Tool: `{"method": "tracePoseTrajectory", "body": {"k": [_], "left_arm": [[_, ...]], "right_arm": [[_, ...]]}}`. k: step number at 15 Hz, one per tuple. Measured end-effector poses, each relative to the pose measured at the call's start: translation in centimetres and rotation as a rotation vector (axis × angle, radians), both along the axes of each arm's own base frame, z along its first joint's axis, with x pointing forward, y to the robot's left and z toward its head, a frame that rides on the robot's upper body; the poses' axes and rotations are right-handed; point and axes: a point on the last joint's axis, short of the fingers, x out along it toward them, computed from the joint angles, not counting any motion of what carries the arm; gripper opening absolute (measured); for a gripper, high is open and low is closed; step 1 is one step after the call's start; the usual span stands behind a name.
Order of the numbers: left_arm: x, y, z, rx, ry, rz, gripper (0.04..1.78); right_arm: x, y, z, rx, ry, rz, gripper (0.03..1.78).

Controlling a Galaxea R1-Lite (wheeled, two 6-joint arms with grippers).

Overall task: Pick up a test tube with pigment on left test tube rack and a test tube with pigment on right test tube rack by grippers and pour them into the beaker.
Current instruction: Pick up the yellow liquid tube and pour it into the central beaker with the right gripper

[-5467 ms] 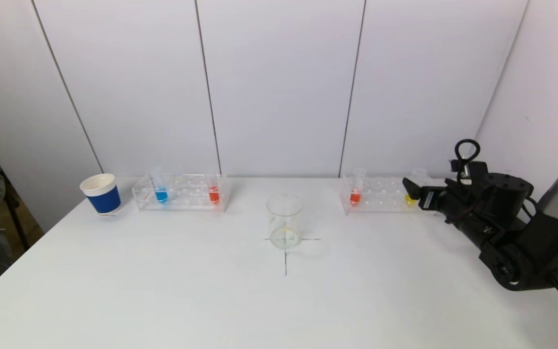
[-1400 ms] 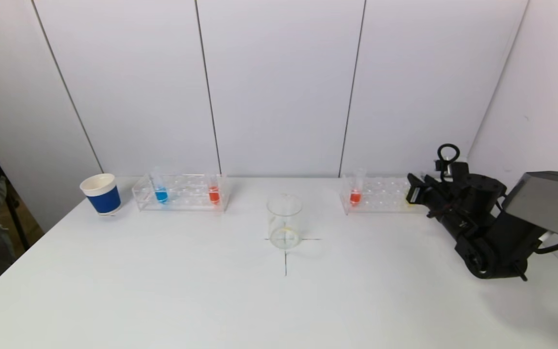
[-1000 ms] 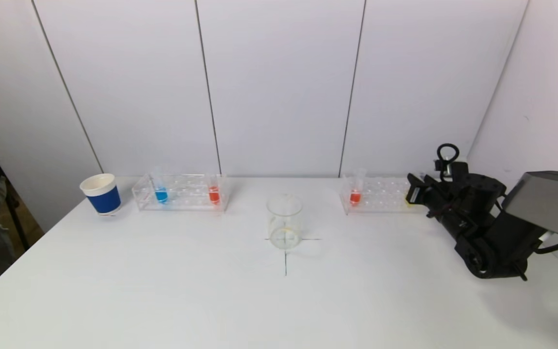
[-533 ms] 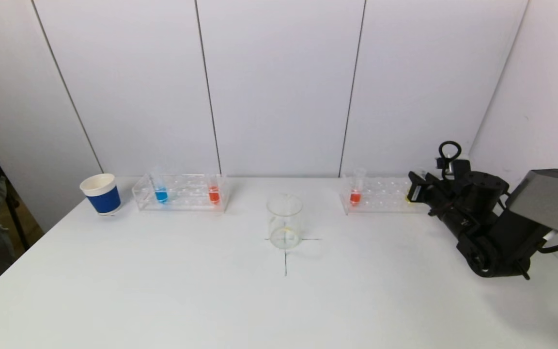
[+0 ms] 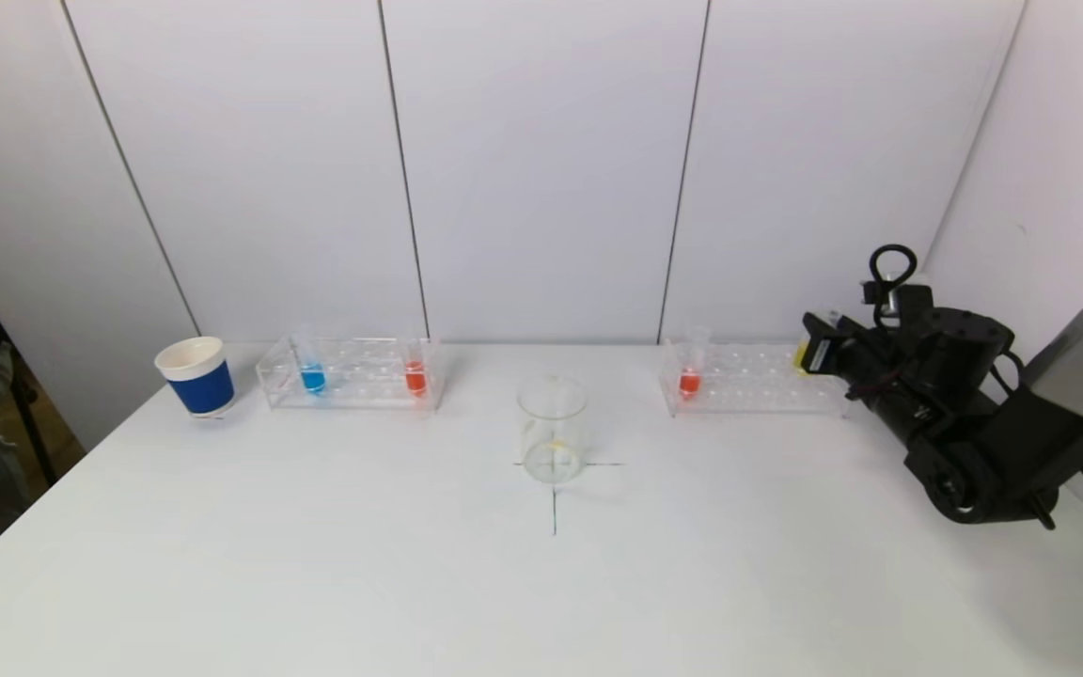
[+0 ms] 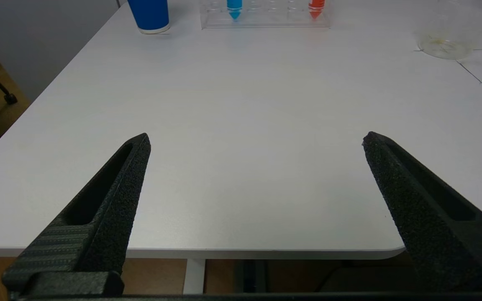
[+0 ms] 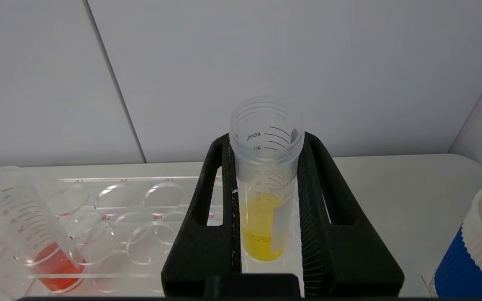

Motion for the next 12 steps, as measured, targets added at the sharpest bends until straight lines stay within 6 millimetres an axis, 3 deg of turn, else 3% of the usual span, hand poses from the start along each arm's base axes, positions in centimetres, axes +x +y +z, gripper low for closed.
{"method": "tracePoseTrajectory", "body": {"k": [6, 12], "left_arm": [[0.0, 0.0, 0.0, 0.0, 0.0, 0.0, 1.77], [0.0, 0.0, 0.0, 0.0, 0.0, 0.0, 1.77]], "right_arm": [[-1.1, 0.8, 4.0, -0.003, -0.027, 0.021, 0.46], [-2.6, 1.8, 10.9, -0.03, -0.079, 0.056, 0.46]]}}
